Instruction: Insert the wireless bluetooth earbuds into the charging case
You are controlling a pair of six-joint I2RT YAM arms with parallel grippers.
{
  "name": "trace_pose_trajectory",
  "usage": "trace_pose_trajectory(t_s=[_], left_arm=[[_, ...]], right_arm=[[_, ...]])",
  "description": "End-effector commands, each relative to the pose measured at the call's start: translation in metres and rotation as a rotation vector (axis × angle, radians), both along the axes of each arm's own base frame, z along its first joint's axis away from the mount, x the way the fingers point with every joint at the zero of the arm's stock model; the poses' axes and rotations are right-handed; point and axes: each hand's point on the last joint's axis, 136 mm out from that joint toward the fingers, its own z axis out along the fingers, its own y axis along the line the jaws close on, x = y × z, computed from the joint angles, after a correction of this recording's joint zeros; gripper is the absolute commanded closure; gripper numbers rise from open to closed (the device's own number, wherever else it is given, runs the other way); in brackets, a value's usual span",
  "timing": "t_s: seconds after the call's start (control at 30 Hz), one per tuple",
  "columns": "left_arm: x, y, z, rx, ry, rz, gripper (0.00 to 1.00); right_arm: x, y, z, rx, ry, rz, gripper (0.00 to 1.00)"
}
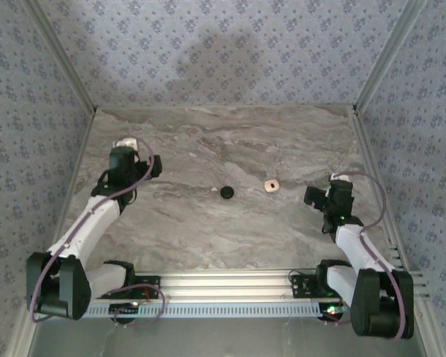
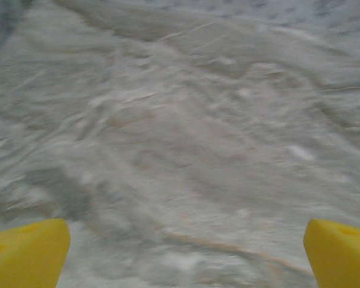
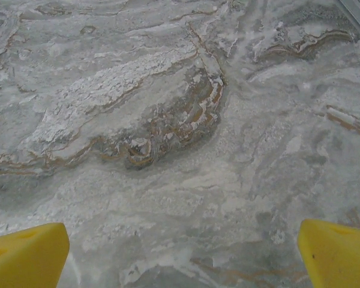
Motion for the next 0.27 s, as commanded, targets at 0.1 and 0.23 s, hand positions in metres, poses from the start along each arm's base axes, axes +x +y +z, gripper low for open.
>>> trace_pose_trajectory(t_s=[0.1,0.23], left_arm=[[-0.007,0.053,-0.027,0.134,-0.107,0.202,0.00],[-0.007,0.054,-0.035,0.146,-0.136,0.193,0.00]], right_arm=[[0.029,0.002,0.015,0.000,-0.081,0.046,0.00],[0.034,-0.001,0.013,0.010,-0.057,0.030,0.00]])
